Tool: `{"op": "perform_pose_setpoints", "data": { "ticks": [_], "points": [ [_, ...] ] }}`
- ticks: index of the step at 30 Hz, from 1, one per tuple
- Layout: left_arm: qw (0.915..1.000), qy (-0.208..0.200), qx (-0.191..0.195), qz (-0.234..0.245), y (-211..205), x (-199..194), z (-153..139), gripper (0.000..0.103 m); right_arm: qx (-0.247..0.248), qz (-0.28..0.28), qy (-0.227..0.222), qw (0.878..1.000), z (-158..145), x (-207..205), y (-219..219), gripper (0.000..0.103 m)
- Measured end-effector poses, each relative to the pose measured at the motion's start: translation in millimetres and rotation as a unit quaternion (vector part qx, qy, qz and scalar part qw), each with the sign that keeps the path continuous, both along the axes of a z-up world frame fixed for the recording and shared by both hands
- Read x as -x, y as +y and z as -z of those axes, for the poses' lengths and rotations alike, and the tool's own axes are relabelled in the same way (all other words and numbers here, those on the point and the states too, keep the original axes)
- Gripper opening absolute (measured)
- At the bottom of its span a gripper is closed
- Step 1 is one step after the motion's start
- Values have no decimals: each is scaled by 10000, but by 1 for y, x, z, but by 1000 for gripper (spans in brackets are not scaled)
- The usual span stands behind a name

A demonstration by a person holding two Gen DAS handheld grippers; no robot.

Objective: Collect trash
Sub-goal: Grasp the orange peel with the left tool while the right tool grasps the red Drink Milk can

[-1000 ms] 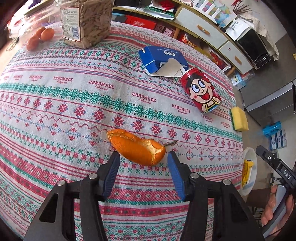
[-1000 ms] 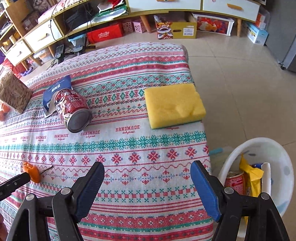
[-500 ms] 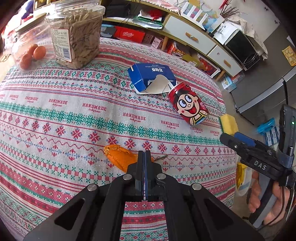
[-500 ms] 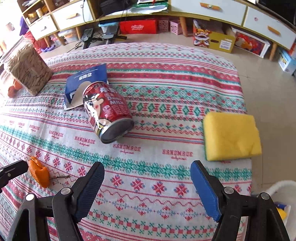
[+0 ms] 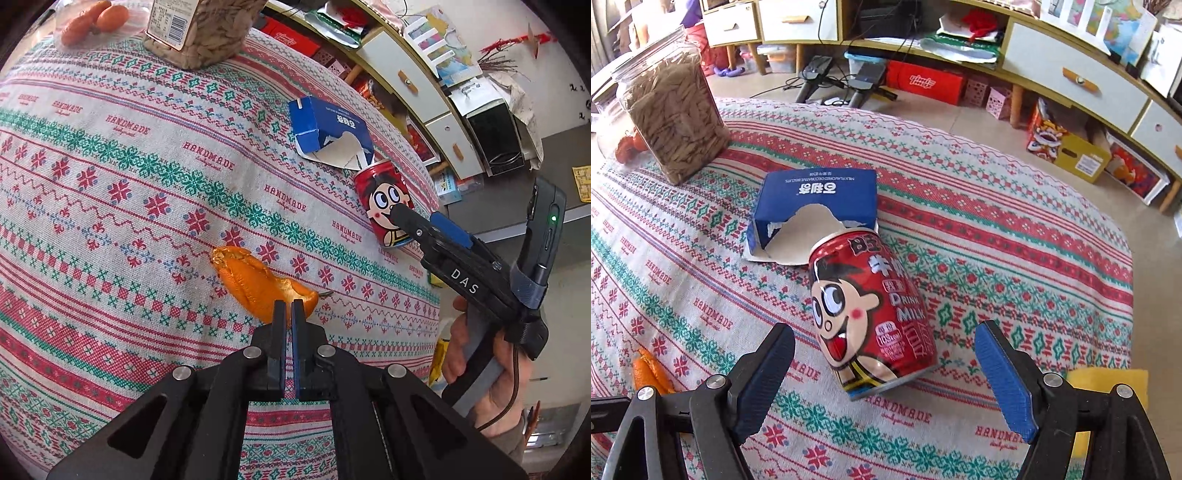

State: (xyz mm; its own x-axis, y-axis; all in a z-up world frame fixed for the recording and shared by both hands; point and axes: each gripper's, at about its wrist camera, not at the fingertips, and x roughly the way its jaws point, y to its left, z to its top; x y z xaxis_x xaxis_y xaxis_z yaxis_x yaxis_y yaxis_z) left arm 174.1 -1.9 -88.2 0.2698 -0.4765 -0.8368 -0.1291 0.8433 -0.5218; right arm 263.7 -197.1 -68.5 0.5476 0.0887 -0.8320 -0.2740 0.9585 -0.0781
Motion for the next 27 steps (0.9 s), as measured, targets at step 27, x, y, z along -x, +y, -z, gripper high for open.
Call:
{"op": "perform_pose_setpoints", "data": {
  "ticks": [27],
  "points": [
    [9973, -90, -706, -199, -21, -24, 18, 28, -701, 207, 362, 9967, -5, -2, 2, 61]
  ]
}}
